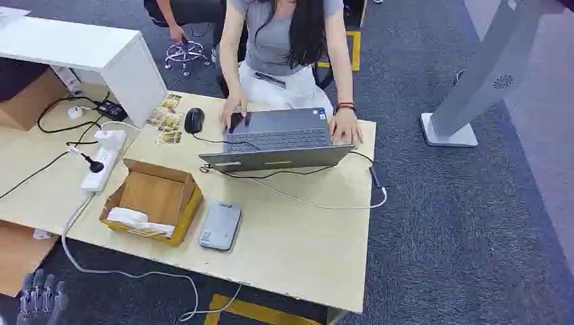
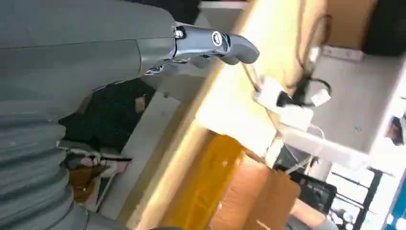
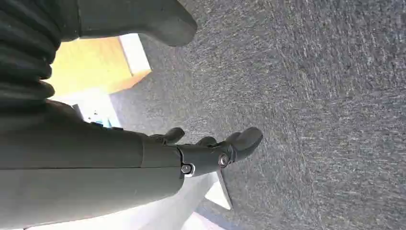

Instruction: Pass the card to the sensor for recognition and then transmit it.

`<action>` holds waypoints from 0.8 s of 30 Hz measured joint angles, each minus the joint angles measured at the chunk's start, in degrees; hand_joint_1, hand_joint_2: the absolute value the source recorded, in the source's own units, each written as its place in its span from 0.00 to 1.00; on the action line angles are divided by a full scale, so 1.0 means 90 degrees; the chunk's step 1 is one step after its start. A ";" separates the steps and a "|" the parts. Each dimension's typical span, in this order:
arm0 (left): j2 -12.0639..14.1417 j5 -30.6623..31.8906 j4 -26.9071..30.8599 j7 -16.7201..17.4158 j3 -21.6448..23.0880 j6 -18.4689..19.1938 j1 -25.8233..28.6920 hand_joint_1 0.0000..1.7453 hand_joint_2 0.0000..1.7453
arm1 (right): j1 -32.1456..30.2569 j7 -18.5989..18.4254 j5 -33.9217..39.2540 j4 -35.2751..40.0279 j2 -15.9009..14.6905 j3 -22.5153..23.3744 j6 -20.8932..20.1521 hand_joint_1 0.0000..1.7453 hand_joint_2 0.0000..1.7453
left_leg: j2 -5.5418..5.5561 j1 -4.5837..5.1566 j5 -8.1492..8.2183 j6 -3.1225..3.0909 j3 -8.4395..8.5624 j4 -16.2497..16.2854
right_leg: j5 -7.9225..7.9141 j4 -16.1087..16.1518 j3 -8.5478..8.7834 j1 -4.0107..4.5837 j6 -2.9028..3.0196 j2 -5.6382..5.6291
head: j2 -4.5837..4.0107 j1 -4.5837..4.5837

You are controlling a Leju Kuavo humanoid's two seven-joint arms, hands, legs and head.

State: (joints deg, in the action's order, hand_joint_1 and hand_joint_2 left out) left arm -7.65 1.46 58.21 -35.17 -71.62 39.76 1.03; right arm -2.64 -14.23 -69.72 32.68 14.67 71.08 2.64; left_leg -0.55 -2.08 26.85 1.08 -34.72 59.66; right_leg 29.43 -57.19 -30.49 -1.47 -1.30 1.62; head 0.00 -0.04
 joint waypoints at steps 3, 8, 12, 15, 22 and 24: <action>-0.0106 -0.0104 0.0619 0.0092 0.0331 -0.0199 0.0058 0.00 1.00 | 0.0002 -0.0015 -0.0078 0.0051 0.0002 0.0036 -0.0046 0.00 1.00 | 0.0003 0.0000 -0.0001 0.0000 0.0000 0.0000 | 0.0000 0.0000 0.0010 0.0000 0.0000 0.0001 | 0.0000 0.0005; -0.0274 -0.0163 0.1618 0.0199 0.0907 -0.0577 0.0141 0.00 1.00 | 0.0004 -0.0019 -0.0199 0.0129 0.0015 0.0061 -0.0126 0.00 1.00 | 0.0008 0.0001 -0.0002 -0.0002 0.0000 0.0001 | 0.0000 0.0000 0.0001 -0.0001 0.0000 0.0005 | 0.0000 0.0002; -0.0286 0.0348 0.2105 0.0240 0.1357 -0.1015 0.0107 0.00 1.00 | 0.0004 -0.0039 -0.0265 0.0175 0.0022 0.0061 -0.0194 0.00 1.00 | 0.0007 0.0001 -0.0002 -0.0002 0.0002 0.0001 | 0.0000 0.0000 0.0000 -0.0001 0.0000 0.0003 | 0.0000 0.0002; -0.0247 0.0848 0.2357 0.0325 0.1698 -0.1348 0.0037 0.00 1.00 | 0.0004 -0.0061 -0.0299 0.0226 0.0032 0.0061 -0.0257 0.00 1.00 | 0.0008 0.0001 -0.0004 0.0000 0.0005 0.0001 | -0.0001 0.0000 0.0001 -0.0001 0.0000 0.0004 | 0.0000 0.0002; 0.0031 0.2080 0.2559 0.0690 0.2561 -0.2008 -0.0344 0.00 1.00 | 0.0006 -0.0022 -0.0437 0.0340 0.0036 0.0058 -0.0435 0.00 1.00 | 0.0008 0.0000 -0.0007 0.0003 0.0008 0.0002 | -0.0002 0.0000 0.0004 -0.0001 0.0002 0.0002 | 0.0000 0.0002; 0.0129 0.2422 0.2578 0.0826 0.2807 -0.2174 -0.0478 0.00 1.00 | 0.0007 -0.0007 -0.0493 0.0381 0.0036 0.0056 -0.0503 0.00 1.00 | 0.0008 0.0000 -0.0007 0.0003 0.0008 0.0002 | -0.0003 0.0000 0.0004 -0.0001 0.0002 0.0002 | 0.0000 0.0002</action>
State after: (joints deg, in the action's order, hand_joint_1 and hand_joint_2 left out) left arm -6.49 23.26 81.42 -27.73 -46.35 20.19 -3.28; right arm -2.58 -14.29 -74.16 36.11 14.99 71.58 -1.88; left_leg -0.49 -2.08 26.79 1.11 -34.65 59.68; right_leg 29.40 -57.20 -30.46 -1.48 -1.29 1.64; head 0.00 -0.02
